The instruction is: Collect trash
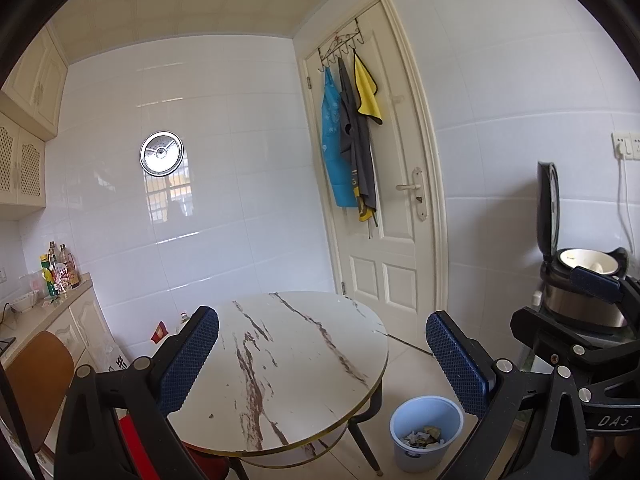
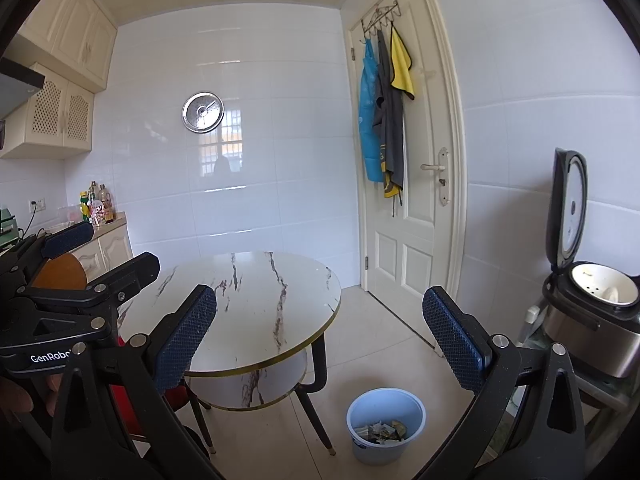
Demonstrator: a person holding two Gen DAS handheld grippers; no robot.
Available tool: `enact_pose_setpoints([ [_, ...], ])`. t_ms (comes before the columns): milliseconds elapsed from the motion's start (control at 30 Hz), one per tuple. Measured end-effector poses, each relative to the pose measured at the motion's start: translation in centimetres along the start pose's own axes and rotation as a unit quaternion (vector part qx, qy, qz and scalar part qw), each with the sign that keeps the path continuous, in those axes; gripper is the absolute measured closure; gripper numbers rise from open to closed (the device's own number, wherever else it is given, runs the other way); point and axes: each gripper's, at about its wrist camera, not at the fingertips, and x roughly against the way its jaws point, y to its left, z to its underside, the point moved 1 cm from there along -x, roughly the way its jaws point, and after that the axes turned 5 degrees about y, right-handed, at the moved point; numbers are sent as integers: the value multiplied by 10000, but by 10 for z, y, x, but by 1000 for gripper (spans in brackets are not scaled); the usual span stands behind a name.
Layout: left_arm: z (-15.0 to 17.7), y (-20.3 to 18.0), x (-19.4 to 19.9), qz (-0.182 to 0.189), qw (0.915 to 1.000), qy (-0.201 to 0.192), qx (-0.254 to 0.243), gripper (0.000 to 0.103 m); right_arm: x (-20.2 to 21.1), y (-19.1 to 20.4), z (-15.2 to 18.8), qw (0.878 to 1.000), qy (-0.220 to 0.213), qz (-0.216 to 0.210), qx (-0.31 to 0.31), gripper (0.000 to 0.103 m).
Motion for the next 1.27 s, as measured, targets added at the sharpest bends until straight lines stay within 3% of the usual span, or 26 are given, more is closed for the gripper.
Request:
enact_pose_setpoints([
  [1267, 1, 6, -5, -13, 10000, -41, 72, 0, 1, 3, 0, 9999, -57, -82, 108, 0],
])
